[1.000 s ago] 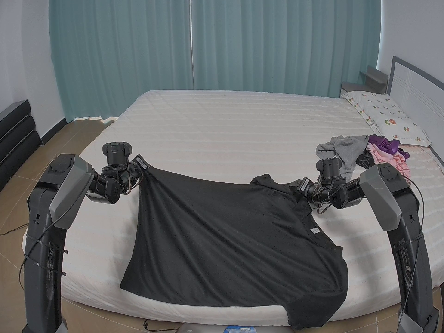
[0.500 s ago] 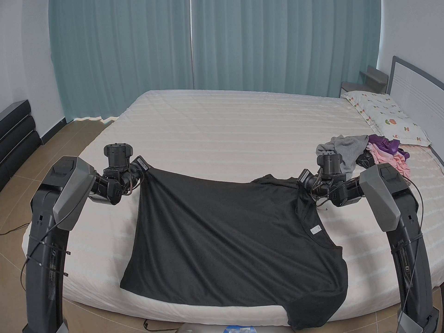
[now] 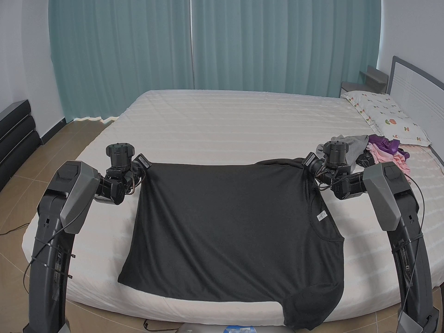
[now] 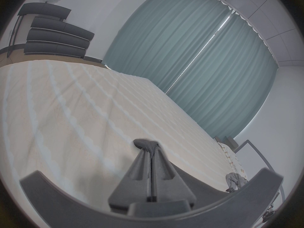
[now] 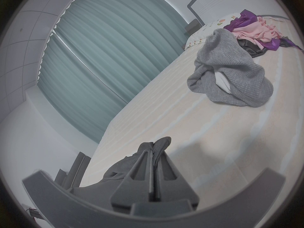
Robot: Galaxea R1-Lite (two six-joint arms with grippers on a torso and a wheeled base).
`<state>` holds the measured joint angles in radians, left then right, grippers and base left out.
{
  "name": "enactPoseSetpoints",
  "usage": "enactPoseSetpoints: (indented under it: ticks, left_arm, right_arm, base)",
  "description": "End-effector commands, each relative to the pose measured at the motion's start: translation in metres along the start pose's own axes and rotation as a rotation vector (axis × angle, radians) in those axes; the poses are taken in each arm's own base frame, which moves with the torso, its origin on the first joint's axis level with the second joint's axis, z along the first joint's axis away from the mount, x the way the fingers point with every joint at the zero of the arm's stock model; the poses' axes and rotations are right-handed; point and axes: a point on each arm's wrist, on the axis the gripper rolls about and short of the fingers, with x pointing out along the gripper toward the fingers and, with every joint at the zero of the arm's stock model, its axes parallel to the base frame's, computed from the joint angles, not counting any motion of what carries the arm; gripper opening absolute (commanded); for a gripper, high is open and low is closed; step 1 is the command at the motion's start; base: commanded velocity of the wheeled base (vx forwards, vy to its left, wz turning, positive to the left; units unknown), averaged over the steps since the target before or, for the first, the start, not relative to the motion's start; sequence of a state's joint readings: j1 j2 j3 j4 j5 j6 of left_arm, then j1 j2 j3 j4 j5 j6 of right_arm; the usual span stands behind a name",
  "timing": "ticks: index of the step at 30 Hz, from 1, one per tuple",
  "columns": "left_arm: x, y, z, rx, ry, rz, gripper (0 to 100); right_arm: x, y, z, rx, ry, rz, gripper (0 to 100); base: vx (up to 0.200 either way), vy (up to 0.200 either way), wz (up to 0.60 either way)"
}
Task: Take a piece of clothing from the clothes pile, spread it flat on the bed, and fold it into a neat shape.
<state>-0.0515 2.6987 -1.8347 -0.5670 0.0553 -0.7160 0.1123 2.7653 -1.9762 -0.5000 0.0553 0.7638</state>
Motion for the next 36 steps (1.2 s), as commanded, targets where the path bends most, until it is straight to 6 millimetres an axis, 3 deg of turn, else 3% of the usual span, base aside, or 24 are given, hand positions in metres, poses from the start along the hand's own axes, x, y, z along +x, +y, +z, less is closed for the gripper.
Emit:
enactPoseSetpoints:
  ticks: [1,10,11,13,14,18,21,24,30,36]
  left_arm:
    - [0.011,0.003,-0.008,0.000,-0.012,-0.005,0]
    - [0.017,0.008,-0.024,0.007,0.018,0.008,0]
    - [0.017,0.008,-0.024,0.008,0.025,0.014,100]
    - [0.017,0.008,-0.024,0.008,0.026,0.015,100]
    - [0.017,0.008,-0.024,0.006,0.027,0.016,100]
    - [0.017,0.010,-0.026,0.007,0.034,0.022,100]
    - [0.015,0.013,-0.023,0.004,0.033,0.035,100]
    - [0.006,0.012,-0.011,-0.003,0.029,0.047,100]
    - [-0.026,0.012,0.005,-0.022,0.068,0.086,100]
    - [-0.056,0.016,0.000,-0.094,0.148,0.124,100]
  right_arm:
    - [0.008,-0.018,-0.010,0.003,0.009,-0.025,0]
    - [0.011,-0.034,-0.016,-0.008,0.016,-0.069,0]
    - [0.011,-0.036,-0.015,-0.015,0.018,-0.074,0]
    - [0.012,-0.037,-0.016,-0.016,0.019,-0.075,0]
    - [0.012,-0.038,-0.016,-0.016,0.021,-0.077,100]
    - [0.011,-0.036,-0.012,-0.016,0.007,-0.070,100]
    - [-0.001,-0.026,0.020,-0.009,-0.032,-0.061,100]
    - [-0.014,-0.030,0.028,-0.003,0.007,-0.065,100]
    - [-0.020,-0.047,0.014,-0.022,0.104,-0.081,100]
    - [-0.015,-0.059,-0.009,-0.077,0.167,-0.109,100]
  base:
    - [0.000,0.000,0.00]
    - [0.000,0.000,0.00]
    - [0.000,0.000,0.00]
    - [0.000,0.000,0.00]
    - [0.000,0.000,0.00]
    - [0.000,0.000,0.00]
    - [0.000,0.000,0.00]
    - [0.000,0.000,0.00]
    - [0.000,0.000,0.00]
    - [0.000,0.000,0.00]
